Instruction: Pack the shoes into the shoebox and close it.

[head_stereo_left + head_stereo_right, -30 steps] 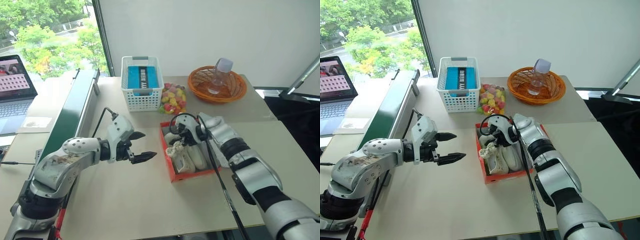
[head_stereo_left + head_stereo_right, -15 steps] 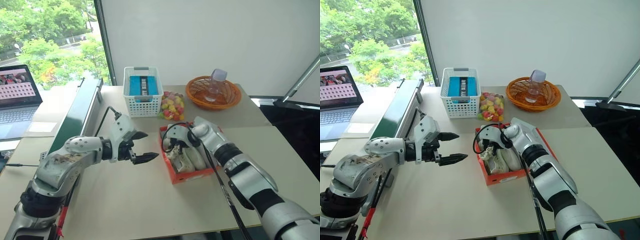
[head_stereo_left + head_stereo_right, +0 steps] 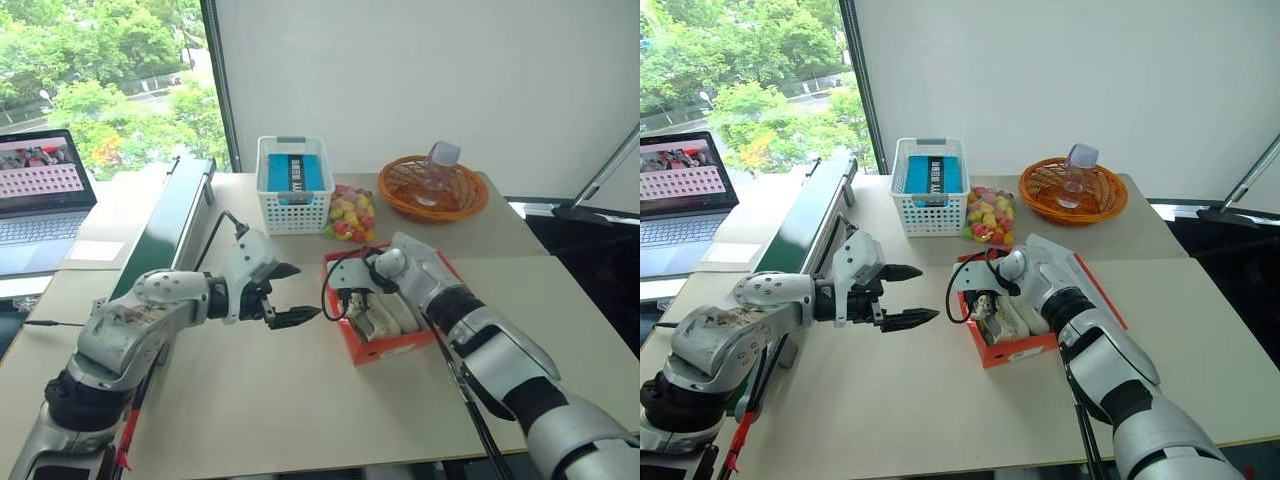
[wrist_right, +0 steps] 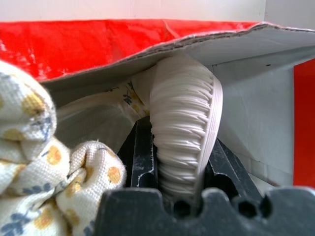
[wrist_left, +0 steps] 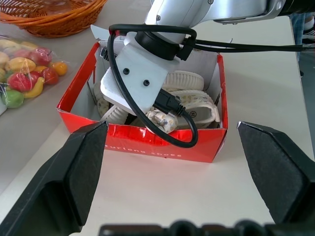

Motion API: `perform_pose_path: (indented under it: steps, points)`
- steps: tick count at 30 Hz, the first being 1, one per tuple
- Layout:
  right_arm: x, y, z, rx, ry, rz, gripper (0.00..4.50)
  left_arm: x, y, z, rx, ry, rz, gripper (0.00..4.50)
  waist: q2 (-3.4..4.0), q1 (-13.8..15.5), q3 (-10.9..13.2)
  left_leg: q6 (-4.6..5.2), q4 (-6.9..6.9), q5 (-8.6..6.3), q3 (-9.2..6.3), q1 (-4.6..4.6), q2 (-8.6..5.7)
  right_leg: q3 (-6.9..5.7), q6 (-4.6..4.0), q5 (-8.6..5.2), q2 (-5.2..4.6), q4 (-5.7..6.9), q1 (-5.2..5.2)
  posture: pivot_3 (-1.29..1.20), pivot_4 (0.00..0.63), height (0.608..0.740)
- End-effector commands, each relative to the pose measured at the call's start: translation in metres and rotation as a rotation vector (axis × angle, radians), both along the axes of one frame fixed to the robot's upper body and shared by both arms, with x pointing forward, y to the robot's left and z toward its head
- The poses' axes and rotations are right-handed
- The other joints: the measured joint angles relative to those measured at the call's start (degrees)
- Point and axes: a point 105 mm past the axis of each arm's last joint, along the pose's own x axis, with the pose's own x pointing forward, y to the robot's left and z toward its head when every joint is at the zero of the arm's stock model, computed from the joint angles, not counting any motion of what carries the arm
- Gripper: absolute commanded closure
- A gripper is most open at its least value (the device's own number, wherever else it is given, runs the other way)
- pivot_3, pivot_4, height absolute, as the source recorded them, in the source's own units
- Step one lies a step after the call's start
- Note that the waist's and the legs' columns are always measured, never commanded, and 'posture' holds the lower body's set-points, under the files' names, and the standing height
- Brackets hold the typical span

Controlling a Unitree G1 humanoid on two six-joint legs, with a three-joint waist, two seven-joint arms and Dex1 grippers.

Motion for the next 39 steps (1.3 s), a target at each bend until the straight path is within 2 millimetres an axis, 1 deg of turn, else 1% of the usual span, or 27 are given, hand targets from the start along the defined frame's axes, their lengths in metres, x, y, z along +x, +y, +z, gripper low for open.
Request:
perform_pose_path:
  steps: [1, 5, 8, 10, 13, 15, 18, 20, 21, 22, 23, 24, 27, 29, 31, 32, 33, 34, 35, 37, 38, 39]
  points:
    - [-0.007, -0.071, -0.037, -0.253, 0.058, -0.145, 3.94, -0.001, -0.005, 0.010, -0.007, -0.055, -0.026, 0.00, 0.01, 0.16, 0.01, 0.01, -0.03, 0.00, 0.00, -0.03, 0.01, -0.02, 0.00, 0.00, 0.00, -0.07, -0.01, 0.00, 0.150, 0.740]
    - [0.001, -0.080, -0.022, -0.237, 0.027, -0.202, 3.94, -0.001, -0.006, 0.010, -0.008, -0.056, -0.027, 0.00, 0.04, 0.54, 0.03, 0.04, -0.03, -0.02, 0.05, -0.10, -0.01, -0.02, 0.00, 0.00, -0.07, -0.15, -0.03, 0.00, 0.150, 0.740]
    - [0.016, -0.097, -0.003, -0.328, -0.110, -0.219, 3.94, -0.002, -0.007, 0.009, -0.010, -0.055, -0.028, 0.00, 0.09, 0.83, 0.07, 0.06, -0.03, -0.03, 0.07, -0.31, -0.03, -0.02, 0.00, 0.00, -0.12, -0.19, -0.13, 0.00, 0.150, 0.740]
    - [0.022, -0.098, 0.005, -0.327, -0.161, -0.229, 3.94, -0.002, -0.007, 0.009, -0.009, -0.054, -0.028, 0.00, 0.18, 1.02, 0.13, 0.08, -0.03, -0.04, 0.12, -0.51, -0.09, -0.02, -0.01, 0.00, -0.26, -0.20, -0.34, 0.00, 0.150, 0.740]
    - [0.022, -0.095, 0.005, -0.295, -0.167, -0.232, 3.94, -0.001, -0.007, 0.008, -0.007, -0.053, -0.028, 0.00, 0.17, 1.18, 0.13, 0.14, -0.08, -0.02, 0.28, -1.04, -0.16, -0.22, -0.03, 0.02, -0.51, -0.13, -0.95, 0.00, 0.150, 0.740]
    - [0.018, -0.096, -0.003, -0.295, -0.139, -0.234, 3.94, 0.000, -0.007, 0.008, -0.007, -0.054, -0.031, 0.00, 0.15, 1.17, 0.13, 0.29, -0.08, 0.07, 0.43, -1.08, -0.17, -0.45, -0.05, 0.06, -0.69, -0.10, -1.02, 0.00, 0.150, 0.740]
    - [0.009, -0.083, -0.014, -0.168, -0.033, -0.279, 3.94, 0.001, -0.008, 0.008, -0.005, -0.055, -0.033, 0.00, -0.03, 1.20, 0.10, 0.32, -0.08, 0.09, 0.63, -1.08, -0.18, -0.66, -0.04, 0.06, -0.77, -0.12, -0.99, 0.00, 0.150, 0.740]
    - [-0.002, -0.062, -0.019, 0.029, 0.116, -0.338, 3.94, 0.001, -0.008, 0.008, -0.004, -0.056, -0.033, 0.00, -0.17, 1.24, 0.07, 0.33, -0.08, 0.09, 0.79, -1.09, -0.16, -0.78, -0.03, 0.06, -0.79, -0.13, -0.96, 0.00, 0.150, 0.740]
    - [-0.009, -0.045, -0.019, 0.168, 0.226, -0.369, 3.94, 0.002, -0.007, 0.008, -0.004, -0.055, -0.033, 0.00, -0.28, 1.22, 0.04, 0.33, -0.08, 0.09, 0.82, -1.09, -0.10, -0.88, -0.03, 0.07, -0.80, -0.13, -0.95, 0.00, 0.150, 0.740]
    - [-0.015, -0.030, -0.016, 0.309, 0.331, -0.402, 3.94, 0.002, -0.007, 0.008, -0.004, -0.055, -0.033, 0.00, -0.44, 1.16, -0.01, 0.33, -0.08, 0.09, 0.82, -1.09, 0.00, -1.00, -0.02, 0.07, -0.78, -0.13, -0.94, 0.00, 0.150, 0.740]
    - [-0.018, -0.019, -0.010, 0.414, 0.405, -0.424, 3.94, 0.002, -0.007, 0.007, -0.003, -0.056, -0.032, 0.00, -0.56, 1.08, -0.06, 0.32, -0.09, 0.09, 0.81, -1.09, 0.10, -1.15, 0.01, 0.09, -0.75, -0.12, -0.93, 0.00, 0.150, 0.740]
    - [-0.019, -0.015, -0.005, 0.480, 0.451, -0.444, 3.94, 0.002, -0.007, 0.007, -0.001, -0.056, -0.032, 0.00, -0.66, 1.02, -0.09, 0.31, -0.13, 0.08, 0.80, -1.10, 0.18, -1.25, 0.03, 0.10, -0.70, -0.11, -0.93, 0.00, 0.150, 0.740]
    - [-0.017, -0.017, 0.004, 0.544, 0.472, -0.489, 3.94, 0.002, -0.007, 0.006, 0.001, -0.057, -0.031, 0.00, -0.78, 0.58, -0.13, 0.26, -0.49, 0.05, 0.80, -1.09, 0.29, -1.36, -0.28, 0.30, -0.43, -0.12, -0.94, 0.00, 0.150, 0.740]
    - [-0.017, -0.019, 0.007, 0.553, 0.467, -0.496, 3.03, 0.002, -0.007, 0.006, 0.000, -0.056, -0.032, 0.00, -0.78, 0.50, -0.13, 0.50, -0.79, 0.20, 0.78, -1.11, 0.38, -1.34, -0.42, 0.21, -0.19, -0.09, -0.98, 0.00, 0.150, 0.740]
    - [-0.017, -0.019, 0.013, 0.571, 0.474, -0.497, 2.52, 0.002, -0.008, 0.005, 0.000, -0.055, -0.035, 0.00, -0.68, 0.41, -0.03, 0.48, -0.96, 0.18, 0.63, -1.10, 0.52, -1.35, -0.35, 0.04, 0.10, 0.04, -1.06, 0.00, 0.150, 0.740]
    - [-0.016, -0.019, 0.020, 0.591, 0.470, -0.499, 2.13, 0.002, -0.008, 0.005, 0.000, -0.055, -0.036, 0.00, -0.52, 0.34, 0.10, 0.40, -1.04, 0.13, 0.60, -1.11, 0.54, -1.35, -0.38, -0.10, 0.17, 0.16, -1.13, 0.00, 0.150, 0.740]
    - [-0.015, -0.018, 0.023, 0.604, 0.466, -0.500, 1.92, 0.002, -0.009, 0.005, 0.000, -0.056, -0.036, 0.00, -0.38, 0.16, 0.23, 0.30, -1.04, 0.06, 0.59, -1.12, 0.54, -1.34, -0.42, -0.27, 0.17, 0.31, -1.20, 0.00, 0.150, 0.740]
    - [-0.015, -0.018, 0.027, 0.615, 0.462, -0.500, 1.47, 0.002, -0.009, 0.005, 0.000, -0.056, -0.036, 0.00, -0.39, 0.11, 0.24, 0.21, -1.01, -0.04, 0.61, -1.11, 0.48, -1.25, -0.38, -0.49, 0.15, 0.65, -1.29, 0.00, 0.150, 0.740]
    - [-0.013, -0.018, 0.036, 0.634, 0.445, -0.500, 1.18, 0.003, -0.009, 0.005, 0.001, -0.056, -0.037, 0.00, -0.37, 0.09, 0.32, 0.18, -0.99, -0.10, 0.59, -1.09, 0.48, -1.25, -0.38, -0.55, 0.16, 0.72, -1.28, 0.00, 0.150, 0.740]
    - [-0.011, -0.017, 0.052, 0.679, 0.433, -0.497, 0.37, 0.003, -0.010, 0.004, 0.003, -0.056, -0.040, 0.00, -0.21, 0.08, 0.79, 0.17, -0.99, -0.15, 0.54, -1.10, 0.48, -1.28, -0.39, -0.61, 0.20, 0.74, -1.30, 0.00, 0.150, 0.740]
    - [-0.011, -0.017, 0.058, 0.696, 0.430, -0.495, 0.14, 0.003, -0.010, 0.004, 0.004, -0.056, -0.042, 0.00, -0.16, 0.09, 1.09, 0.17, -0.98, -0.15, 0.54, -1.11, 0.47, -1.28, -0.38, -0.61, 0.19, 0.75, -1.30, 0.00, 0.150, 0.740]
    - [-0.010, -0.016, 0.070, 0.743, 0.428, -0.496, 0.06, 0.003, -0.011, 0.004, 0.003, -0.055, -0.044, 0.00, -0.16, 0.12, 1.38, 0.17, -0.92, -0.15, 0.54, -1.13, 0.45, -1.28, -0.36, -0.61, 0.17, 0.78, -1.30, 0.00, 0.150, 0.740]
